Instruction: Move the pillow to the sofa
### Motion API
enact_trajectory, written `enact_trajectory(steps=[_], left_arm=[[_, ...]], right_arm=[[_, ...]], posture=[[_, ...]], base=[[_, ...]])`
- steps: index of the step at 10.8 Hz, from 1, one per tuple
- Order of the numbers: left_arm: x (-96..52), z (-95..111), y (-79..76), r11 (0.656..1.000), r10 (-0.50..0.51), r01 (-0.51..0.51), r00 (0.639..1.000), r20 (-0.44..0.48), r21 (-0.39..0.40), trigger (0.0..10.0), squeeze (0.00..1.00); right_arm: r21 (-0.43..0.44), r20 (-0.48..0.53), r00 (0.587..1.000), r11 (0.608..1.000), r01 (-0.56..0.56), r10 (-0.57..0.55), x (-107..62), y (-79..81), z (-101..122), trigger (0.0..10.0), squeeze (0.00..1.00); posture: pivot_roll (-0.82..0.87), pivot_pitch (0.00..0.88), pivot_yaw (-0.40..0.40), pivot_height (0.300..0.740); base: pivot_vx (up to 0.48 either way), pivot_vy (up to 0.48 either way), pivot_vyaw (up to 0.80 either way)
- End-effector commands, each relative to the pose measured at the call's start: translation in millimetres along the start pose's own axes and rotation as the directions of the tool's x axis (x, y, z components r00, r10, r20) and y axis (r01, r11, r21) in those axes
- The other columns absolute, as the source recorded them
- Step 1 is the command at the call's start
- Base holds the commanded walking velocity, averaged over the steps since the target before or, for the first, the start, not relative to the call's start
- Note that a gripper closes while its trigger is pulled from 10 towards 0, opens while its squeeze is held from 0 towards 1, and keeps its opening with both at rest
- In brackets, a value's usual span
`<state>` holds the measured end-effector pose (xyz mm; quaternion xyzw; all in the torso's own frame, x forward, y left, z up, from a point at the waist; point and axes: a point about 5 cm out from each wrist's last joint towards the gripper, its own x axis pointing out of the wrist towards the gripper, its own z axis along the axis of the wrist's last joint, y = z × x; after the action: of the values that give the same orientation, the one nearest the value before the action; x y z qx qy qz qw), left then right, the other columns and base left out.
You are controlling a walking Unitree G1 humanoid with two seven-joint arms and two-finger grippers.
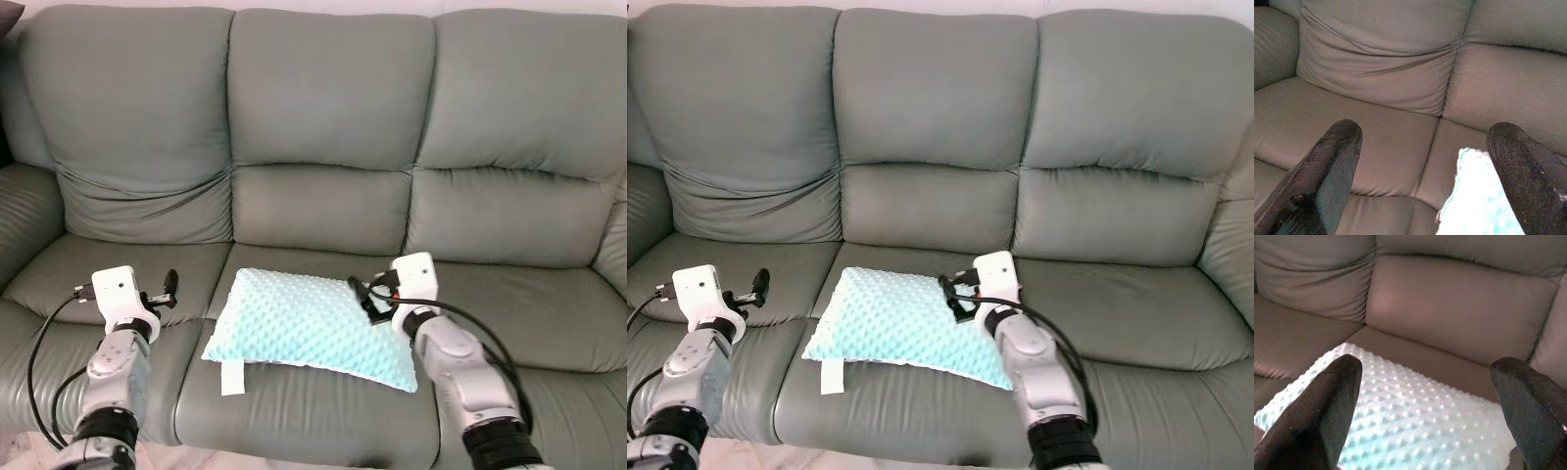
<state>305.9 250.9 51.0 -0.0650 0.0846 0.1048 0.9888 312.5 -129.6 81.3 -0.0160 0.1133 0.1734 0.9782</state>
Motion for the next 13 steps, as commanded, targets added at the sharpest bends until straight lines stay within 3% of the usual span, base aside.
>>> enact_trajectory(steps=[1,2,3,6,7,8,9,11,12,13], left_arm=[[-0.3,2.2,-0.5,1.000,0.008,-0.008,1.000,0.014,-0.028,10.0,0.47],[0.7,5.7,-9.3,0.998,-0.064,0.064,0.998,0.008,0.023,10.0,0.00],[0.5,10.8,-13.2,0.992,-0.101,0.100,0.995,0.011,0.082,10.0,0.00],[-5.9,20.8,-20.0,0.969,-0.217,0.210,0.975,0.039,0.129,10.0,0.00],[-13.2,21.1,-22.4,0.971,-0.223,0.217,0.973,0.055,0.097,10.0,1.00],[-21.8,16.7,-25.8,0.971,-0.229,0.224,0.972,0.059,0.079,10.0,1.00],[-30.0,10.2,-26.9,0.973,-0.222,0.217,0.974,0.056,0.074,10.0,1.00],[-42.2,-0.2,-27.3,0.982,-0.185,0.183,0.982,0.046,0.050,10.0,1.00],[-46.3,1.6,-29.6,0.980,-0.192,0.189,0.980,0.057,0.056,10.0,0.00],[-48.9,5.2,-29.6,0.984,-0.177,0.173,0.981,0.077,0.048,10.0,0.00]], right_arm=[[0.014,0.012,1.000,1.000,-0.004,0.004,-2.0,-1.4,3.7,10.0,0.97],[0.024,0.025,1.000,1.000,-0.008,0.007,-2.9,-0.5,6.5,10.0,0.21],[0.024,0.028,0.999,1.000,-0.018,0.017,-3.8,1.4,7.0,10.0,0.00],[0.035,0.045,0.998,0.999,-0.035,0.033,-7.5,2.8,8.1,10.0,0.00],[0.048,0.083,0.996,0.998,-0.034,0.029,-13.3,1.8,13.2,10.0,0.00],[0.065,0.107,0.994,0.998,-0.025,0.018,-20.2,-1.0,14.7,10.0,0.00],[0.089,0.122,0.992,0.996,-0.021,0.010,-25.9,-3.4,14.3,10.0,1.00],[0.100,0.123,0.992,0.995,-0.009,-0.004,-31.8,-8.3,13.4,10.0,1.00],[0.096,0.127,0.992,0.995,-0.012,0.000,-33.0,-8.9,15.3,10.0,0.98],[0.090,0.134,0.991,0.996,-0.021,0.009,-33.1,-8.7,17.6,10.0,0.74]], posture=[[-0.18,0.000,0.000,0.740],[-0.16,0.000,-0.009,0.740],[-0.15,0.000,-0.012,0.740],[-0.13,0.000,-0.018,0.740],[-0.14,0.000,-0.017,0.740],[-0.14,0.000,-0.015,0.740],[-0.15,0.000,-0.017,0.740],[-0.15,0.000,-0.028,0.740],[-0.14,0.000,-0.039,0.740],[-0.13,0.000,-0.044,0.740]], base=[[0.000,0.000,0.00],[0.000,0.000,0.00],[0.000,0.000,0.00],[0.000,0.000,0.00],[0.000,0.000,0.00],[0.000,0.000,0.00],[0.000,0.000,0.00],[0.000,0.000,0.00],[0.000,0.000,0.00],[0.000,0.000,0.00]])
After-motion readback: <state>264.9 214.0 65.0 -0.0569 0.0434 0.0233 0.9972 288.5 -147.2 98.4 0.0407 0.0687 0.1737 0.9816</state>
